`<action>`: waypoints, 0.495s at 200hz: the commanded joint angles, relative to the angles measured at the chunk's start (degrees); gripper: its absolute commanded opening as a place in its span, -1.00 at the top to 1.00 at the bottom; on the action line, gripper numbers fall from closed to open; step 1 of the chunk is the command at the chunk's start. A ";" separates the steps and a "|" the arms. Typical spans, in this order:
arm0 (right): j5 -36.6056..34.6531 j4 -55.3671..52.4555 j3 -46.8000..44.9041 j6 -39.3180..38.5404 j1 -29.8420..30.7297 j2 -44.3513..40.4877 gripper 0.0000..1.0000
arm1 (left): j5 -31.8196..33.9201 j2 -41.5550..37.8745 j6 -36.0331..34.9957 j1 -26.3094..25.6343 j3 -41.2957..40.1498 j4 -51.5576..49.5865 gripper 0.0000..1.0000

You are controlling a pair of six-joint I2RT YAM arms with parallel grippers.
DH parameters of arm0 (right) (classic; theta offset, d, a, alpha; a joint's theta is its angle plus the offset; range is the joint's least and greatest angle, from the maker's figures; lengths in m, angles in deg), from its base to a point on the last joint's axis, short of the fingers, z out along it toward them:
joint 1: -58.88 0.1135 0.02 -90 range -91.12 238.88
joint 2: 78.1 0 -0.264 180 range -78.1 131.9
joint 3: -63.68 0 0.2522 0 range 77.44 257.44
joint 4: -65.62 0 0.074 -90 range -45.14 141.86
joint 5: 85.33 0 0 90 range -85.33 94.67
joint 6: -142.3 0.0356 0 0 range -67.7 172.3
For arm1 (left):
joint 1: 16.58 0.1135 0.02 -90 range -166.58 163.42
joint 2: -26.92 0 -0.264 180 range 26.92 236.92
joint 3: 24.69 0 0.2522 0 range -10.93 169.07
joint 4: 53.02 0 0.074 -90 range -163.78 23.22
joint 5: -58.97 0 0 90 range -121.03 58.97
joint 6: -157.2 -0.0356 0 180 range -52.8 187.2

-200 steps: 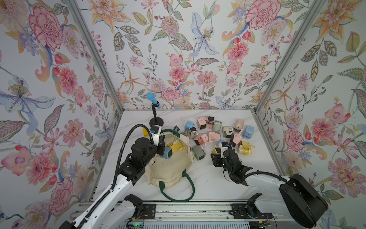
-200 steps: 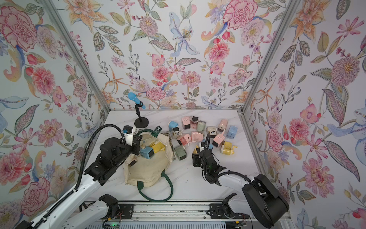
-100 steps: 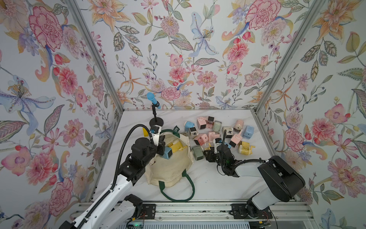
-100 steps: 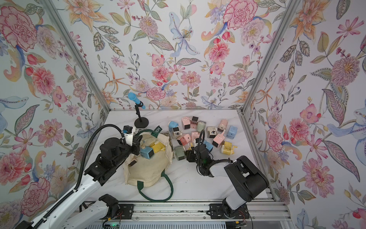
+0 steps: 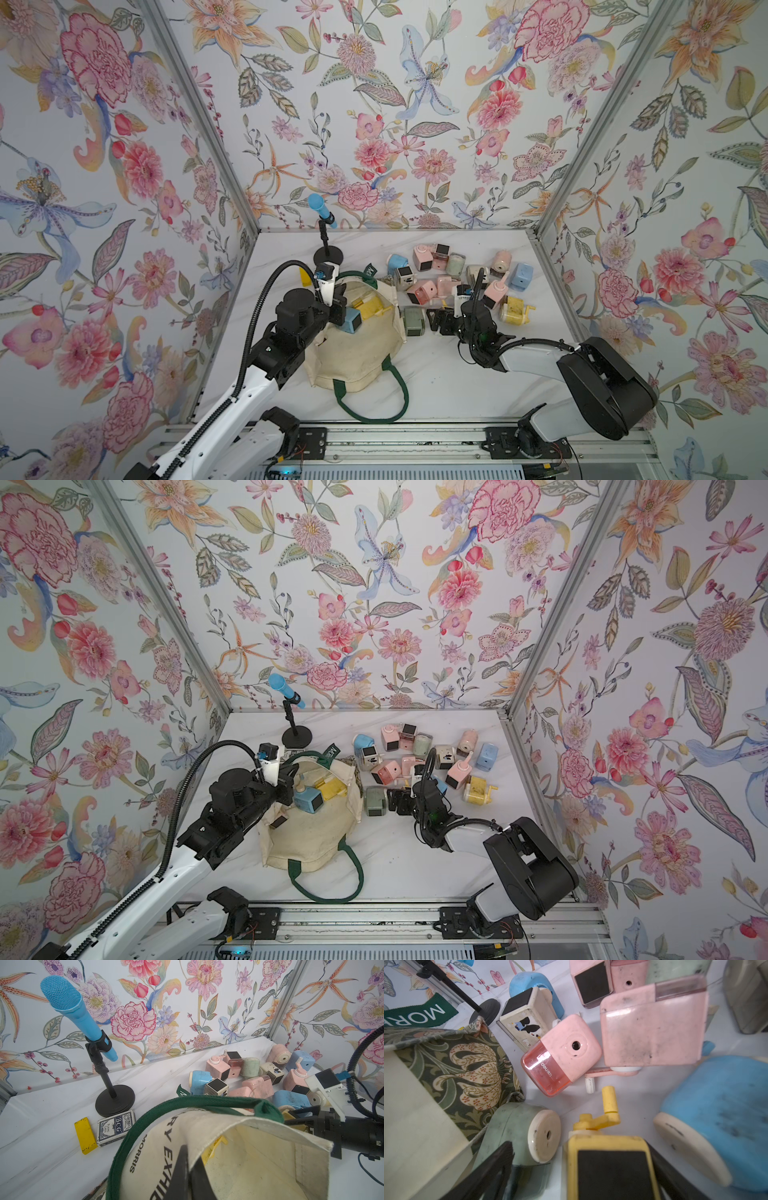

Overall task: Take out the pencil sharpeners from the tote bags
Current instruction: Place the pencil sharpener at the center of the board.

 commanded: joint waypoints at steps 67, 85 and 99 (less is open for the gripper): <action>-5.02 -7.09 1.13 -0.52 -0.50 1.35 -0.87 | -0.34 -0.34 0.40 0.57 0.46 0.55 1.00; -4.51 -8.07 2.30 -0.90 -0.32 3.03 -0.90 | -0.39 -0.31 0.39 0.55 0.45 0.52 1.00; -3.78 -8.96 3.54 -1.28 -0.12 4.80 -0.96 | -0.39 -0.22 0.41 0.59 0.50 0.51 1.00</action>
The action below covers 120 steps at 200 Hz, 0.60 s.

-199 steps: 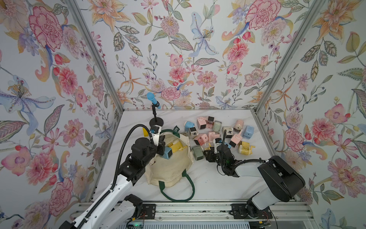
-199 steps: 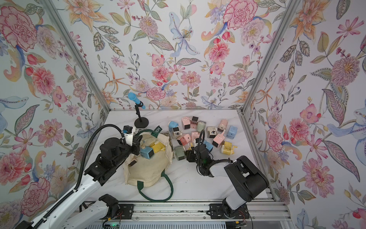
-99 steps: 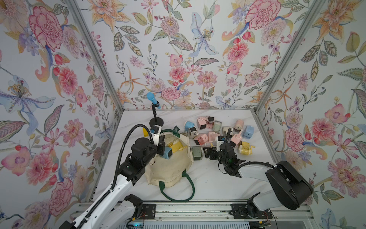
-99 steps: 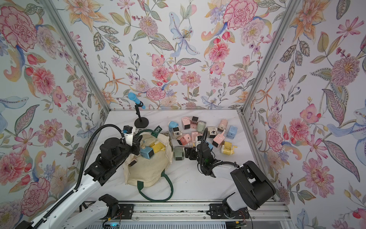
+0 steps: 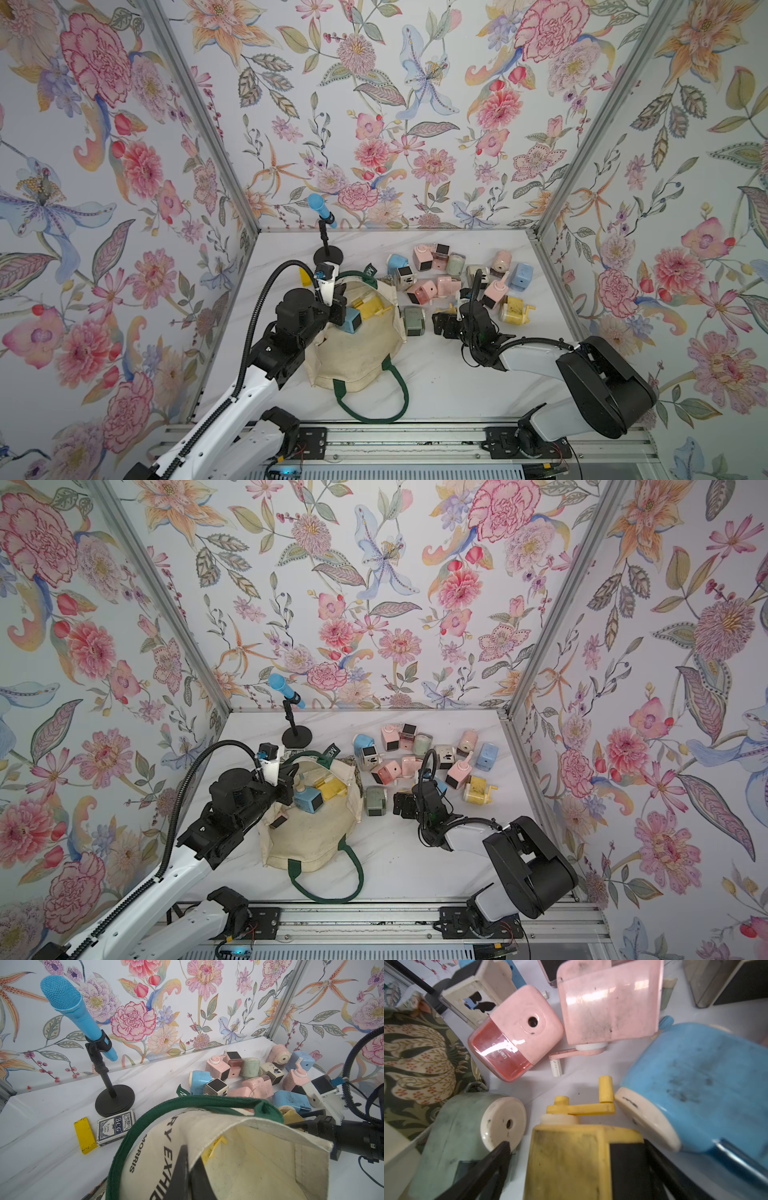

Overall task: Take out the pencil sharpeners from the tote bags
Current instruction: Place the pencil sharpener at the center of the board.

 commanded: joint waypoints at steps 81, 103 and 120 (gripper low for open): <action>2.48 -0.58 5.17 -4.09 4.03 4.90 -0.96 | -0.41 -0.42 0.23 0.62 0.44 0.49 1.00; -1.51 -2.76 4.83 -3.39 3.72 3.48 -1.00 | -0.39 -0.43 0.30 0.59 0.44 0.46 1.00; -6.47 -5.14 3.94 -2.98 3.81 0.71 -1.00 | -0.54 -0.45 0.31 0.55 0.53 0.45 1.00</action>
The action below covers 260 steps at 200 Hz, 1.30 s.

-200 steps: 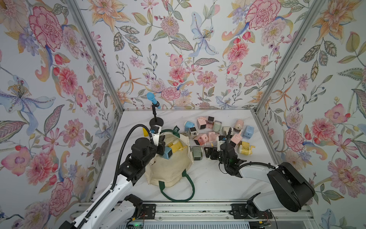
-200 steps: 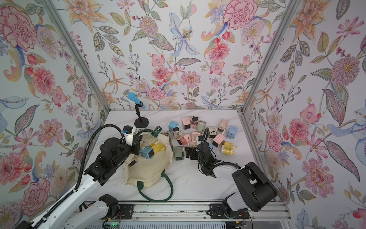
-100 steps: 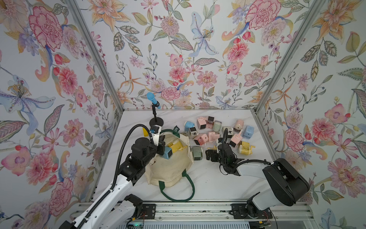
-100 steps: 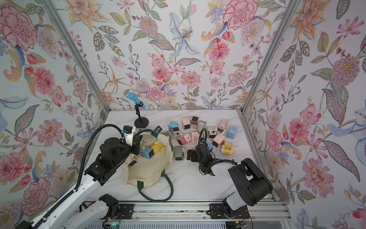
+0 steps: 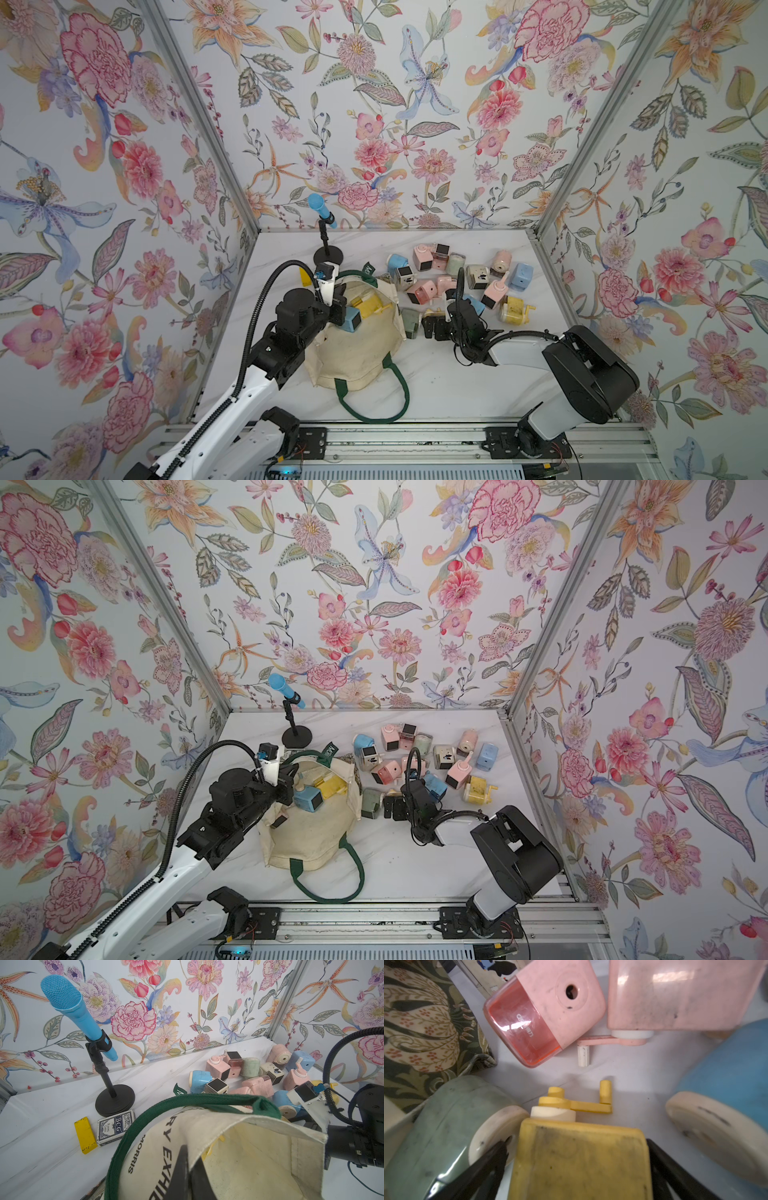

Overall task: Take out the pencil sharpeners from the tote bags
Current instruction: Place the pencil sharpener at the center of the board, then pick up the pencil sharpener from the canvas bag.

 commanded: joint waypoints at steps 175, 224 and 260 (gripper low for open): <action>-16.34 -6.04 13.81 -7.15 40.47 -10.93 -0.87 | -0.25 -0.46 0.25 0.61 0.53 0.44 1.00; -13.11 -5.69 24.29 -7.24 39.89 5.37 -0.86 | -0.43 -0.52 0.33 0.57 0.53 0.45 1.00; -10.41 -6.35 30.94 -5.59 36.99 14.71 -0.87 | -0.56 -0.61 0.33 0.56 0.58 0.47 1.00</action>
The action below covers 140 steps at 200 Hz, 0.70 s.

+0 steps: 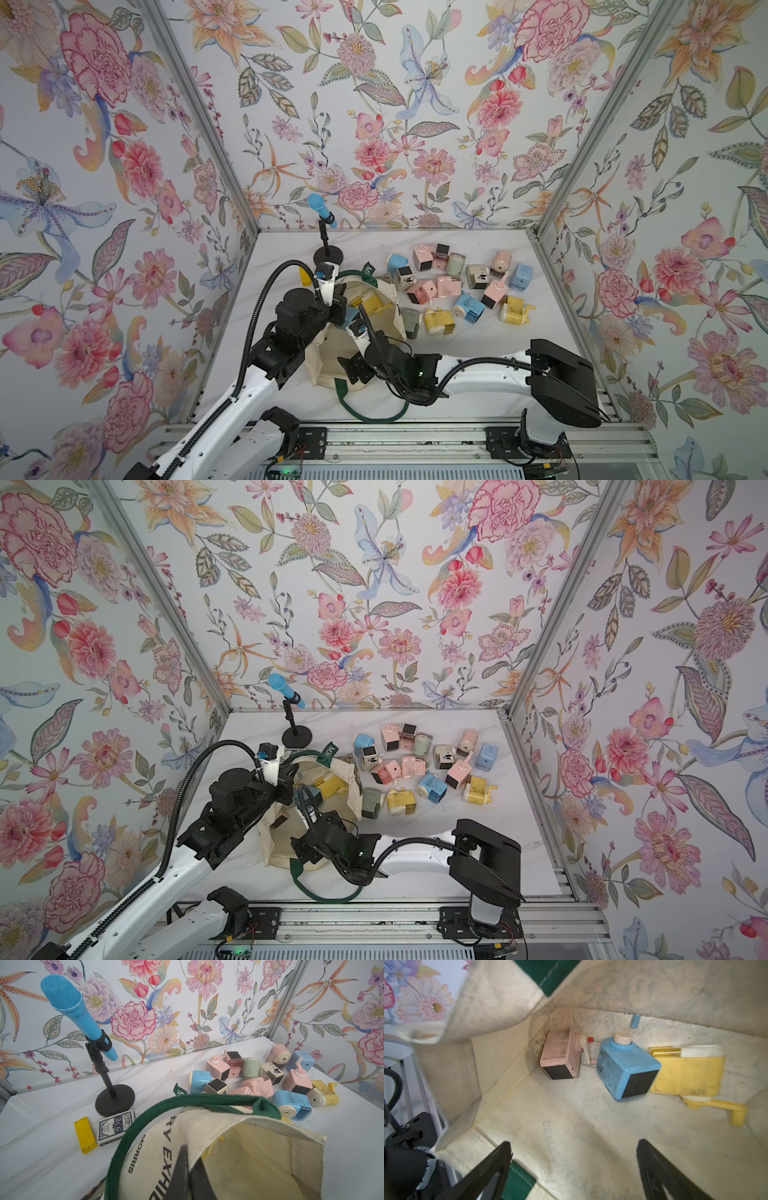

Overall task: Take out the pencil sharpeners from the tote bags
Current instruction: Pick up the pencil sharpener from the canvas bag.

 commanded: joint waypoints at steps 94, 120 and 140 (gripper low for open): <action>2.45 1.21 12.91 5.93 -8.53 19.19 -0.99 | -0.83 -0.38 0.50 0.59 0.53 0.46 1.00; 3.54 2.84 14.29 6.57 -9.88 21.66 -0.99 | -0.61 -0.55 0.36 0.64 0.44 0.59 1.00; 5.69 3.48 15.52 6.49 -11.35 23.31 -0.99 | -0.69 -0.52 0.33 0.57 0.44 0.51 1.00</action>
